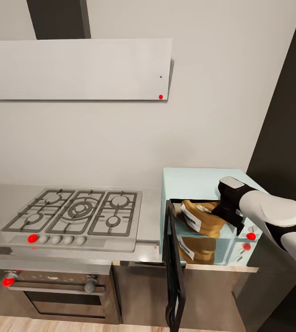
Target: In the kitchen, take the popcorn bag from the countertop, put it into the microwave, and heat it until the popcorn is cooked so the cooked popcorn ends up inside the bag.
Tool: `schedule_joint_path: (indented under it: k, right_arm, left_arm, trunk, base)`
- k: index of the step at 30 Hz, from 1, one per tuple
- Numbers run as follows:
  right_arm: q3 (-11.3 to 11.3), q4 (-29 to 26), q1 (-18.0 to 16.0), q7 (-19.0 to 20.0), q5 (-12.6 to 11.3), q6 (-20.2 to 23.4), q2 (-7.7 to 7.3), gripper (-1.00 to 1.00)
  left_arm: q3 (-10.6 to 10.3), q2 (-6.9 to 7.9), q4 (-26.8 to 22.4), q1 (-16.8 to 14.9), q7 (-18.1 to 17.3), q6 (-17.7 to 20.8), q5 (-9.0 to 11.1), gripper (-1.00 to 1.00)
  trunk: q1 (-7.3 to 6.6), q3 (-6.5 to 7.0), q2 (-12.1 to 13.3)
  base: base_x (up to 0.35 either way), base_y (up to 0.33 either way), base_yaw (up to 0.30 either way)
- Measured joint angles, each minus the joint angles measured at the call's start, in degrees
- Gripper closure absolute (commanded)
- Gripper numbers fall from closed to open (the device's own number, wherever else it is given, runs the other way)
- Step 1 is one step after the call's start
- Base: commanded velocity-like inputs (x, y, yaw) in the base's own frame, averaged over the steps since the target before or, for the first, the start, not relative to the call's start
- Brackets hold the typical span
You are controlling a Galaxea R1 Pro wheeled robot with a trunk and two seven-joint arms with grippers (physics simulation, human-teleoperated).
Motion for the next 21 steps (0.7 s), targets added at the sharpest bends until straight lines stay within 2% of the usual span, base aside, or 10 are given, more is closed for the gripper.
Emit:
schedule_joint_path:
  k: [4, 7, 12, 17, 21]
  right_arm:
    - [0.00, 0.00, 0.00, 0.33, -0.04, -0.03, -0.03, -1.00]
    - [-0.03, -0.02, 0.00, 4.94, -0.05, 0.03, -0.20, -1.00]
    - [0.01, -0.03, 0.00, 7.09, -0.03, 0.09, -0.51, -1.00]
    - [0.04, 0.00, 0.00, 9.33, 0.03, 0.21, -1.99, -1.00]
    - [0.01, -0.03, 0.00, 9.56, 0.02, 0.24, -2.35, -1.00]
  left_arm:
    - [0.00, 0.00, 0.00, 0.00, 0.00, 0.00, 0.00, -1.00]
    - [0.00, 0.00, 0.00, 0.02, 0.00, 0.00, 0.00, -1.00]
    - [0.00, 0.00, 0.00, 0.00, 0.00, 0.00, 0.00, -1.00]
    - [0.00, 0.00, 0.00, 0.00, 0.00, 0.00, 0.00, -1.00]
    - [0.00, 0.00, 0.00, 0.01, 0.00, 0.00, 0.00, -1.00]
  trunk:
    - [0.00, 0.00, 0.00]
    - [0.00, 0.00, 0.00]
    - [0.00, 0.00, 0.00]
    - [0.00, 0.00, 0.00]
    - [0.00, 0.00, 0.00]
  base:
    - [0.000, 0.000, 0.000]
    - [0.000, 0.000, 0.000]
    - [0.000, 0.000, 0.000]
    - [0.000, 0.000, 0.000]
    - [0.000, 0.000, 0.000]
